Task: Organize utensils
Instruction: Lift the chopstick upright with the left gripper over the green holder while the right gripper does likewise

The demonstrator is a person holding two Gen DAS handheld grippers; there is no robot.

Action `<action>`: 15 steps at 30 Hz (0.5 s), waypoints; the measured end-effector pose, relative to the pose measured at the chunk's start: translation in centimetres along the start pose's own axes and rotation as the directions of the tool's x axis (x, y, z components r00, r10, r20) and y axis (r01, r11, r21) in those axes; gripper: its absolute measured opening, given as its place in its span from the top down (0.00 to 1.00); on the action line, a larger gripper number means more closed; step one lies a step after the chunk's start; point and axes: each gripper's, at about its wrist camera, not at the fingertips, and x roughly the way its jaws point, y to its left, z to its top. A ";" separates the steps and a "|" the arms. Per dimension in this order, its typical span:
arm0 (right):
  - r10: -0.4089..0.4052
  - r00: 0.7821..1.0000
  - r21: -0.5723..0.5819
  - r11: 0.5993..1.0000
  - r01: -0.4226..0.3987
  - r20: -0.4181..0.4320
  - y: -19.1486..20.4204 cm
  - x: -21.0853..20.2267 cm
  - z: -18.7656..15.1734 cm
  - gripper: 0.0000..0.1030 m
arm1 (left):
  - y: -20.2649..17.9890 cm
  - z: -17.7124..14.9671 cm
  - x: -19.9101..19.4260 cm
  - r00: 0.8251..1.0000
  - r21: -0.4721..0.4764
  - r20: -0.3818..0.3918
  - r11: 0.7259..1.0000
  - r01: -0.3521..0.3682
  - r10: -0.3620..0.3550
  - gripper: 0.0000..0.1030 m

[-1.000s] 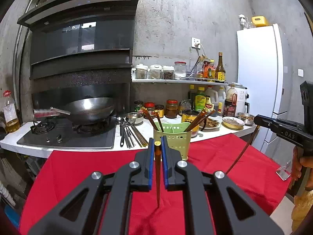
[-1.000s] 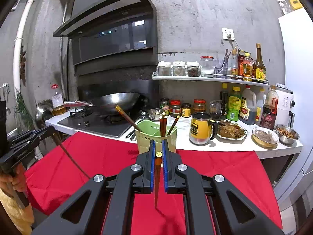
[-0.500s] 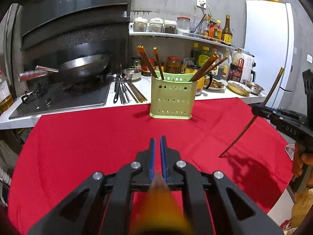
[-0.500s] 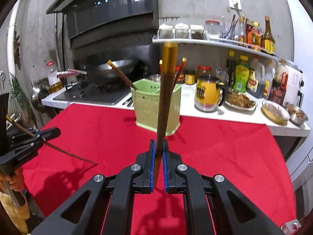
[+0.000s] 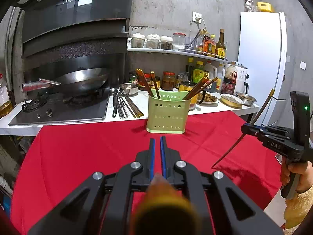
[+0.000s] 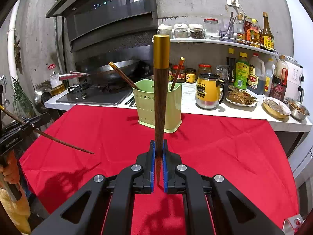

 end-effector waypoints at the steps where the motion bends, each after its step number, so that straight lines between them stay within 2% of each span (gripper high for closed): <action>1: 0.001 1.000 0.001 1.000 -0.001 -0.002 0.0 0.0 0.0 0.93 | 0.1 0.1 0.1 1.000 -0.003 0.001 1.000 -0.001 0.001 0.95; 6: 0.004 1.000 0.003 1.000 -0.004 -0.011 0.0 0.1 0.0 0.93 | 0.0 0.1 0.3 1.000 -0.014 0.007 1.000 0.015 -0.015 0.95; 15: -0.037 0.999 -0.007 0.999 0.037 -0.004 -1.0 0.8 0.9 0.94 | 0.3 1.3 1.9 1.000 -0.003 0.015 1.000 -0.006 0.006 0.95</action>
